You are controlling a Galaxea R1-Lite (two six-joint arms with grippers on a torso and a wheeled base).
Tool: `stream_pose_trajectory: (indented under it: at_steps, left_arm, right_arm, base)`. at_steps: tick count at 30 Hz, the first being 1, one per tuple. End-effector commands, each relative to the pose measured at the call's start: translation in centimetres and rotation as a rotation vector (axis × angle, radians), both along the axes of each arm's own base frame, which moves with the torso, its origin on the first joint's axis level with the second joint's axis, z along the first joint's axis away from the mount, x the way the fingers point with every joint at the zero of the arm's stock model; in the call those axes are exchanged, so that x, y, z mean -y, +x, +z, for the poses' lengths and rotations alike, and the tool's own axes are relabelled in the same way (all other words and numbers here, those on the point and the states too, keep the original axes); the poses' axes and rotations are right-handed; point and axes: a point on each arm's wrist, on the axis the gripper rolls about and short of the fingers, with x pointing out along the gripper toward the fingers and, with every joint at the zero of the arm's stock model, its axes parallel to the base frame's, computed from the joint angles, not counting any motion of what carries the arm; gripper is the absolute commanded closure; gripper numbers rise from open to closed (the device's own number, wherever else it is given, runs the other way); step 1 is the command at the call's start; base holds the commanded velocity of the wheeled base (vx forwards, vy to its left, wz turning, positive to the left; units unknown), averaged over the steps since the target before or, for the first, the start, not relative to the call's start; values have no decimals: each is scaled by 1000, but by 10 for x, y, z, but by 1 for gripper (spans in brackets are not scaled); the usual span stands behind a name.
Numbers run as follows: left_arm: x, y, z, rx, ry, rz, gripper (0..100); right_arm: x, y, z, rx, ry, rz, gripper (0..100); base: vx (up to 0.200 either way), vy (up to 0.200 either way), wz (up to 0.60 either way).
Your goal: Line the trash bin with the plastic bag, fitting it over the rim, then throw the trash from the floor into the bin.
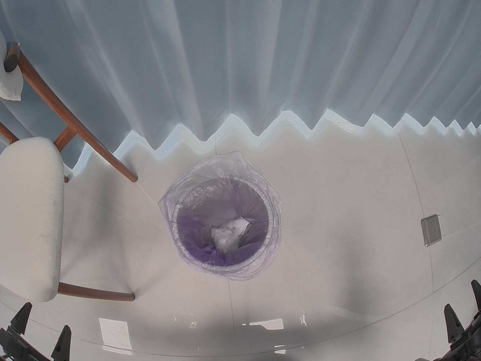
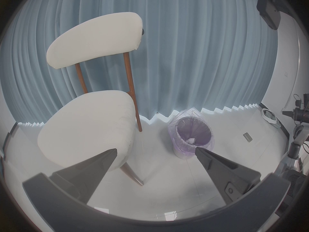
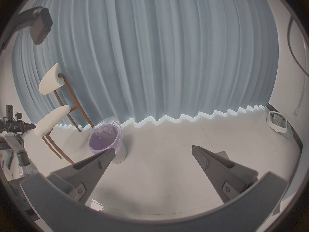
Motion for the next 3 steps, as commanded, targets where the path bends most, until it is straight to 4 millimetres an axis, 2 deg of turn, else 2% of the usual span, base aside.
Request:
stream_pose_trajectory:
  at_steps: [1,3]
  left_arm:
    - [0,1,-5,-8,0,0,0]
    - [0,1,-5,-8,2,0,0]
  right_arm:
    - [0,0,-4,-1,-15,2,0]
    - [0,0,-4,-1,-18,3,0]
  base:
    - [0,0,0]
    - [0,0,0]
